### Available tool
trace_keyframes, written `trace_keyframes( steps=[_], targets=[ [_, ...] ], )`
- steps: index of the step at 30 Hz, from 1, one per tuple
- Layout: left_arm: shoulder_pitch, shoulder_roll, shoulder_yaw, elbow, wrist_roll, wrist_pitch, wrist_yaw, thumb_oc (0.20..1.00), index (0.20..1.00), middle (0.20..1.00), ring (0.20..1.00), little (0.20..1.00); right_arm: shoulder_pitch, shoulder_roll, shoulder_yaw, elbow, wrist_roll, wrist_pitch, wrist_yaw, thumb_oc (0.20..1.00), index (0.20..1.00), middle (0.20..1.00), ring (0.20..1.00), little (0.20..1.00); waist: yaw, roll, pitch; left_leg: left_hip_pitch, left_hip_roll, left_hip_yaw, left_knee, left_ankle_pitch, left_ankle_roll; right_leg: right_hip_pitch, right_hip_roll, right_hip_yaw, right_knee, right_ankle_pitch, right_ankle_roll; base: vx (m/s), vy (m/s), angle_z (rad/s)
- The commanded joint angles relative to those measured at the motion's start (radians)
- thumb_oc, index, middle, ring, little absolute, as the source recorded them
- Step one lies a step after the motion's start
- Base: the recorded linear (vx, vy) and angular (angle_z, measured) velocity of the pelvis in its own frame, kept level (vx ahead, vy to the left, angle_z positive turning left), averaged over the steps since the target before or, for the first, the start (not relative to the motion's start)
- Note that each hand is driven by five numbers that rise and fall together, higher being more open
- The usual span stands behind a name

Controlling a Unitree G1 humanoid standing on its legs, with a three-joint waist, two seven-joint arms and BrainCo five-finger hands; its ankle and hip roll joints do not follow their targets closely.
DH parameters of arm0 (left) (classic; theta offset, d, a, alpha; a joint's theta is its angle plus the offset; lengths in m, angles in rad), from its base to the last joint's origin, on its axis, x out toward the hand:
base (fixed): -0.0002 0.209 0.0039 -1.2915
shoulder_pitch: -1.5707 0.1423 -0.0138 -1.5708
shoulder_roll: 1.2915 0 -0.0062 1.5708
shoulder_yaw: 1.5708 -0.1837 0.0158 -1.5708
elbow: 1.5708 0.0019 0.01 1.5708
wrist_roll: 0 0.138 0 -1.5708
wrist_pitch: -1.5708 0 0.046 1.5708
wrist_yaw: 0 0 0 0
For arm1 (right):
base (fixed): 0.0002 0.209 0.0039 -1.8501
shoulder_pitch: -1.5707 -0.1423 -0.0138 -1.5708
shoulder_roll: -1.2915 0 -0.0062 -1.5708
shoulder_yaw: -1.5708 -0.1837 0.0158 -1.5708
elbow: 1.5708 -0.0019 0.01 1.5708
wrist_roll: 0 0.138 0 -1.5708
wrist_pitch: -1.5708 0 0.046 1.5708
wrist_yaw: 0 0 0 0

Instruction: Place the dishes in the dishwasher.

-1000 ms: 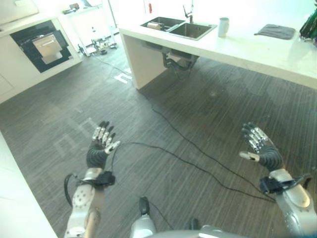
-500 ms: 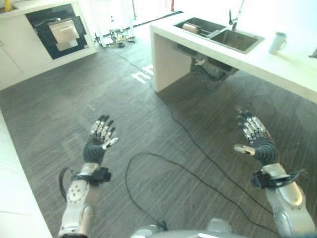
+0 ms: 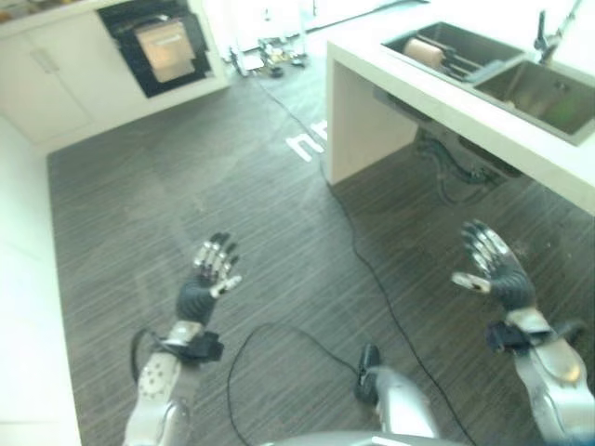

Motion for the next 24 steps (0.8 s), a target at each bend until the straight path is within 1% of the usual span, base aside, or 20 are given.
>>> trace_keyframes(
  steps=[1, 2, 3, 4, 5, 6, 7, 8, 9, 10, 11, 13, 14, 15, 17, 18, 19, 20, 21, 24],
  targets=[
    [0.026, 0.041, 0.064, -0.022, -0.102, -0.089, 0.022, 1.0, 1.0, 1.0, 1.0, 1.0, 0.002, -0.008, -0.026, -0.066, 0.006, -0.06, -0.025, 1.0, 1.0, 1.0, 1.0, 1.0, -0.02, -0.011, -0.107, -0.119, -0.082, 0.046, -0.085, 0.063, 0.106, 0.248, 0.018, 0.06, -0.508, 0.235, 0.168, 0.36, -0.353, -0.03],
    [0.033, 0.036, 0.069, -0.026, -0.105, -0.098, 0.023, 1.0, 1.0, 1.0, 1.0, 1.0, 0.009, -0.006, -0.031, -0.069, 0.017, -0.057, -0.016, 1.0, 1.0, 1.0, 1.0, 1.0, -0.025, -0.009, -0.111, -0.127, -0.073, 0.047, -0.034, 0.1, 0.088, 0.251, 0.023, 0.055, -0.507, 0.225, 0.153, 0.26, -0.326, -0.79],
    [0.051, 0.028, 0.083, -0.042, -0.102, -0.113, 0.017, 1.0, 1.0, 1.0, 1.0, 1.0, 0.034, -0.008, -0.051, -0.082, 0.034, -0.05, 0.001, 1.0, 1.0, 1.0, 1.0, 1.0, -0.028, 0.001, -0.114, -0.152, -0.049, 0.049, 0.095, 0.177, 0.048, 0.276, 0.044, 0.056, -0.517, 0.202, 0.13, 0.32, -0.421, -0.83],
    [0.066, 0.017, 0.092, -0.066, -0.084, -0.141, -0.012, 1.0, 1.0, 1.0, 1.0, 1.0, 0.063, -0.013, -0.078, -0.086, 0.042, -0.057, 0.02, 1.0, 1.0, 1.0, 1.0, 1.0, -0.023, -0.01, -0.111, -0.223, -0.041, 0.043, 0.281, 0.234, 0.016, 0.306, 0.045, 0.061, -0.528, 0.18, 0.103, 0.38, -0.44, -0.55],
    [0.083, 0.01, 0.098, -0.084, -0.071, -0.164, -0.02, 1.0, 1.0, 1.0, 1.0, 1.0, 0.079, -0.022, -0.091, -0.083, 0.05, -0.064, 0.034, 1.0, 1.0, 1.0, 1.0, 1.0, -0.015, -0.02, -0.101, -0.301, -0.045, 0.033, 0.414, 0.256, 0.003, 0.326, 0.041, 0.07, -0.528, 0.164, 0.088, 0.34, -0.367, -0.25],
    [0.102, 0.008, 0.111, -0.096, -0.075, -0.18, -0.023, 1.0, 1.0, 1.0, 1.0, 1.0, 0.094, -0.032, -0.108, -0.08, 0.06, -0.072, 0.053, 1.0, 1.0, 1.0, 1.0, 1.0, -0.009, -0.033, -0.091, -0.376, -0.051, 0.013, 0.555, 0.264, -0.001, 0.338, 0.033, 0.089, -0.523, 0.154, 0.076, 0.27, -0.235, -0.27],
    [0.119, 0.006, 0.122, -0.104, -0.083, -0.194, -0.025, 1.0, 1.0, 1.0, 1.0, 1.0, 0.103, -0.037, -0.118, -0.076, 0.061, -0.079, 0.067, 1.0, 1.0, 1.0, 1.0, 1.0, -0.004, -0.047, -0.082, -0.433, -0.058, -0.007, 0.659, 0.26, 0.005, 0.35, 0.025, 0.11, -0.519, 0.147, 0.066, 0.28, -0.214, -0.71],
    [0.127, 0.002, 0.136, -0.103, -0.102, -0.205, -0.03, 1.0, 1.0, 1.0, 1.0, 1.0, 0.107, -0.036, -0.126, -0.073, 0.064, -0.087, 0.073, 1.0, 1.0, 1.0, 1.0, 1.0, 0.006, -0.059, -0.064, -0.531, -0.055, -0.022, 0.726, 0.244, 0.025, 0.372, 0.02, 0.137, -0.513, 0.137, 0.06, 0.24, -0.169, -1.03],
    [0.123, 0.002, 0.147, -0.103, -0.117, -0.198, -0.034, 1.0, 1.0, 1.0, 1.0, 1.0, 0.102, -0.036, -0.127, -0.076, 0.063, -0.088, 0.065, 1.0, 1.0, 1.0, 1.0, 1.0, 0.015, -0.071, -0.051, -0.597, -0.054, -0.018, 0.729, 0.228, 0.045, 0.386, 0.017, 0.155, -0.517, 0.137, 0.061, 0.27, -0.12, -1.13],
    [0.122, 0.001, 0.161, -0.108, -0.143, -0.191, -0.043, 1.0, 1.0, 1.0, 1.0, 1.0, 0.094, -0.036, -0.129, -0.08, 0.062, -0.096, 0.055, 1.0, 1.0, 1.0, 1.0, 1.0, 0.026, -0.075, -0.037, -0.633, -0.043, -0.006, 0.653, 0.192, 0.066, 0.405, 0.025, 0.186, -0.531, 0.133, 0.068, 0.23, -0.019, -1.06],
    [0.126, -0.001, 0.164, -0.111, -0.148, -0.19, -0.046, 1.0, 1.0, 1.0, 1.0, 1.0, 0.083, -0.038, -0.132, -0.086, 0.069, -0.091, 0.057, 1.0, 1.0, 1.0, 1.0, 1.0, 0.023, -0.073, -0.039, -0.616, -0.04, 0.01, 0.555, 0.2, 0.071, 0.403, 0.028, 0.206, -0.532, 0.131, 0.073, 0.29, 0.043, -0.96],
    [0.137, 0.007, 0.161, -0.109, -0.121, -0.181, -0.043, 1.0, 1.0, 1.0, 1.0, 1.0, 0.068, -0.038, -0.13, -0.092, 0.063, -0.087, 0.06, 1.0, 1.0, 1.0, 1.0, 1.0, 0.02, -0.044, -0.039, -0.558, -0.015, 0.03, 0.32, 0.244, 0.055, 0.415, 0.055, 0.243, -0.539, 0.115, 0.087, 0.34, 0.172, -1.05],
    [0.139, 0.026, 0.15, -0.111, -0.104, -0.158, -0.022, 1.0, 1.0, 1.0, 1.0, 1.0, 0.067, -0.045, -0.128, -0.112, 0.048, -0.081, 0.058, 1.0, 1.0, 1.0, 1.0, 1.0, 0.021, -0.015, -0.043, -0.53, 0.007, 0.025, 0.076, 0.292, 0.034, 0.438, 0.076, 0.277, -0.55, 0.091, 0.103, 0.41, 0.268, -1.06],
    [0.141, 0.033, 0.147, -0.118, -0.115, -0.151, -0.015, 1.0, 1.0, 1.0, 1.0, 1.0, 0.073, -0.053, -0.134, -0.126, 0.045, -0.077, 0.059, 1.0, 1.0, 1.0, 1.0, 1.0, 0.024, -0.007, -0.046, -0.517, 0.014, 0.017, -0.015, 0.317, 0.026, 0.451, 0.079, 0.293, -0.553, 0.075, 0.108, 0.47, 0.34, -1.2],
    [0.154, 0.031, 0.134, -0.132, -0.135, -0.172, -0.009, 1.0, 1.0, 1.0, 1.0, 1.0, 0.082, -0.079, -0.159, -0.154, 0.045, -0.082, 0.063, 1.0, 1.0, 1.0, 1.0, 1.0, 0.039, 0.011, -0.044, -0.522, 0.067, -0.001, -0.192, 0.396, -0.002, 0.484, 0.08, 0.321, -0.553, 0.035, 0.112, 0.34, 0.281, -0.86],
    [0.151, 0.027, 0.126, -0.128, -0.133, -0.181, -0.011, 1.0, 1.0, 1.0, 1.0, 1.0, 0.079, -0.082, -0.162, -0.157, 0.047, -0.09, 0.059, 1.0, 1.0, 1.0, 1.0, 1.0, 0.042, 0.014, -0.04, -0.532, 0.079, -0.004, -0.208, 0.405, -0.005, 0.494, 0.078, 0.324, -0.553, 0.026, 0.11, 0.26, 0.253, -0.47],
    [0.146, 0.019, 0.115, -0.12, -0.117, -0.195, -0.007, 1.0, 1.0, 1.0, 1.0, 1.0, 0.071, -0.088, -0.16, -0.167, 0.059, -0.091, 0.052, 1.0, 1.0, 1.0, 1.0, 1.0, 0.051, 0.015, -0.036, -0.543, 0.088, -0.03, -0.207, 0.417, -0.01, 0.507, 0.075, 0.326, -0.553, 0.013, 0.107, 0.2, 0.216, -0.35],
    [0.145, 0.017, 0.115, -0.12, -0.111, -0.2, -0.003, 1.0, 1.0, 1.0, 1.0, 1.0, 0.069, -0.092, -0.162, -0.174, 0.07, -0.088, 0.055, 1.0, 1.0, 1.0, 1.0, 1.0, 0.055, 0.015, -0.034, -0.542, 0.087, -0.044, -0.202, 0.415, -0.01, 0.513, 0.071, 0.327, -0.553, 0.009, 0.108, 0.23, 0.309, -0.2],
    [0.149, 0.016, 0.127, -0.126, -0.114, -0.203, -0.006, 1.0, 1.0, 1.0, 1.0, 1.0, 0.061, -0.106, -0.165, -0.191, 0.083, -0.073, 0.058, 1.0, 1.0, 1.0, 1.0, 1.0, 0.06, 0.011, -0.035, -0.529, 0.079, -0.06, -0.187, 0.385, -0.001, 0.515, 0.058, 0.329, -0.553, 0.006, 0.112, 0.16, 0.285, -0.19],
    [0.144, 0.029, 0.148, -0.14, -0.117, -0.208, -0.024, 1.0, 1.0, 1.0, 1.0, 1.0, 0.063, -0.106, -0.177, -0.194, 0.071, -0.082, 0.063, 1.0, 1.0, 1.0, 1.0, 1.0, 0.055, 0.013, -0.046, -0.489, 0.079, -0.027, -0.204, 0.319, 0.008, 0.524, 0.033, 0.298, -0.55, 0.008, 0.129, 0.13, 0.293, -0.61]
  ],
)
